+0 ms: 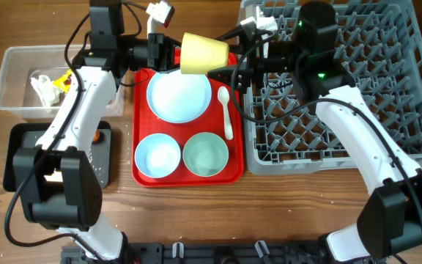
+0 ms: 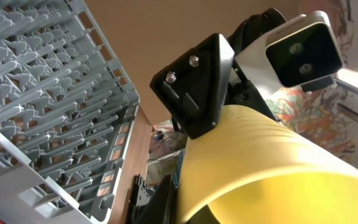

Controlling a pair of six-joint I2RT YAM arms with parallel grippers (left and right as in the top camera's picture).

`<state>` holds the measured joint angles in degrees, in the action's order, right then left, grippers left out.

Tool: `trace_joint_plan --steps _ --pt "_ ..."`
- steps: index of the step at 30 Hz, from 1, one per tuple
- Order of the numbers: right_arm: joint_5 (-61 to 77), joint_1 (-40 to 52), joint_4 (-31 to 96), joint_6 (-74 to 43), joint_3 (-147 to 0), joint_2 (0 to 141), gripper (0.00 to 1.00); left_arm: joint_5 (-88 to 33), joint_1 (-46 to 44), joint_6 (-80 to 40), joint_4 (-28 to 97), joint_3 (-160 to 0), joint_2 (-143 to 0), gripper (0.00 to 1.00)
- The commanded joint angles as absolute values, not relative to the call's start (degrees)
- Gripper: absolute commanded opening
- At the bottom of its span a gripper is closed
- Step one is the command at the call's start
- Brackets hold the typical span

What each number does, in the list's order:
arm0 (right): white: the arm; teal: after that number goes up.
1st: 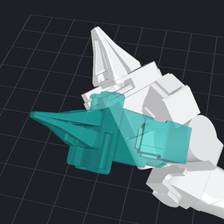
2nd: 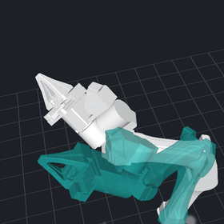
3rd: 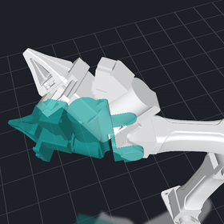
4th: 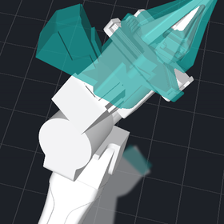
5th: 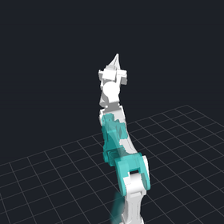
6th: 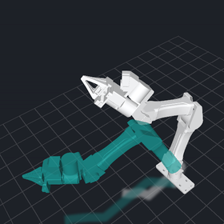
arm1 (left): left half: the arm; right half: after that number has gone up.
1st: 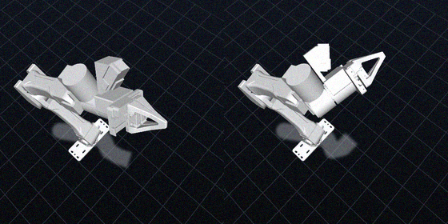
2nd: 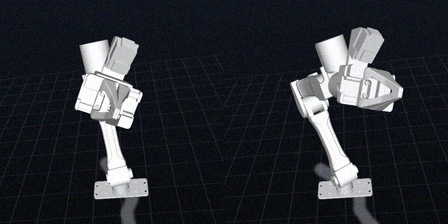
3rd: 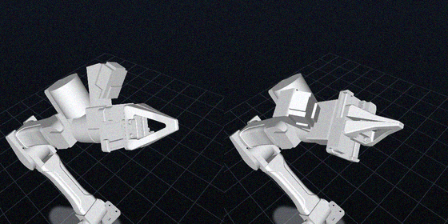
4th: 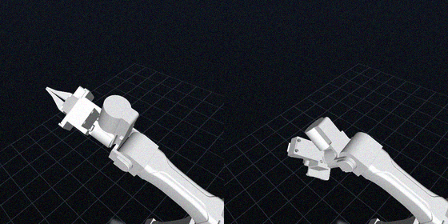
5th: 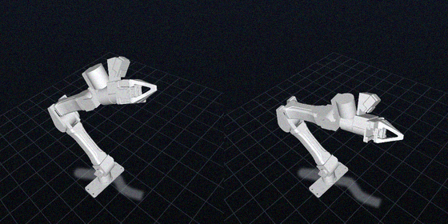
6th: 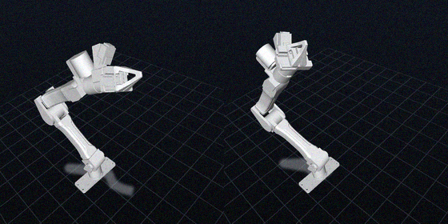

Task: Sort waste into correct bins and load items into the dishwasher rack
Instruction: 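Reach right gripper to yellow cup and grasp it from left gripper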

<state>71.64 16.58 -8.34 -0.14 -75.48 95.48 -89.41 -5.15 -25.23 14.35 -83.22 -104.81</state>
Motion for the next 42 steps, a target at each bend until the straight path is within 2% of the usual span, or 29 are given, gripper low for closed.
trace_joint_plan --steps 1,7,18,22,34,35,42 --pt "74.39 18.61 -9.52 -0.03 -76.44 95.48 0.8 -89.76 -5.04 -25.78 14.39 -83.57 -104.92 0.04" --pt "74.43 18.92 -9.87 -0.05 -76.44 95.48 0.75 -89.76 -5.04 -25.76 14.39 -83.57 -104.92 0.04" --pt "74.43 20.84 -11.14 -0.03 -76.44 95.48 0.75 -89.76 -5.04 -25.76 14.37 -83.57 -104.92 0.04" --pt "74.43 20.84 -11.35 -0.05 -76.44 95.48 0.68 -89.76 -5.04 -25.76 14.37 -83.57 -104.92 0.04" --pt "74.43 20.84 -11.79 -0.05 -76.44 95.48 0.64 -89.12 -4.99 -25.76 14.35 -83.57 -104.92 0.04" --pt "74.43 20.84 -11.79 -0.03 -76.44 95.48 0.61 -88.9 -4.97 -25.76 14.35 -83.57 -104.92 0.04" --pt "74.43 20.84 -11.79 -0.03 -76.44 95.48 0.61 -88.9 -4.99 -25.76 14.33 -83.57 -104.92 0.13"
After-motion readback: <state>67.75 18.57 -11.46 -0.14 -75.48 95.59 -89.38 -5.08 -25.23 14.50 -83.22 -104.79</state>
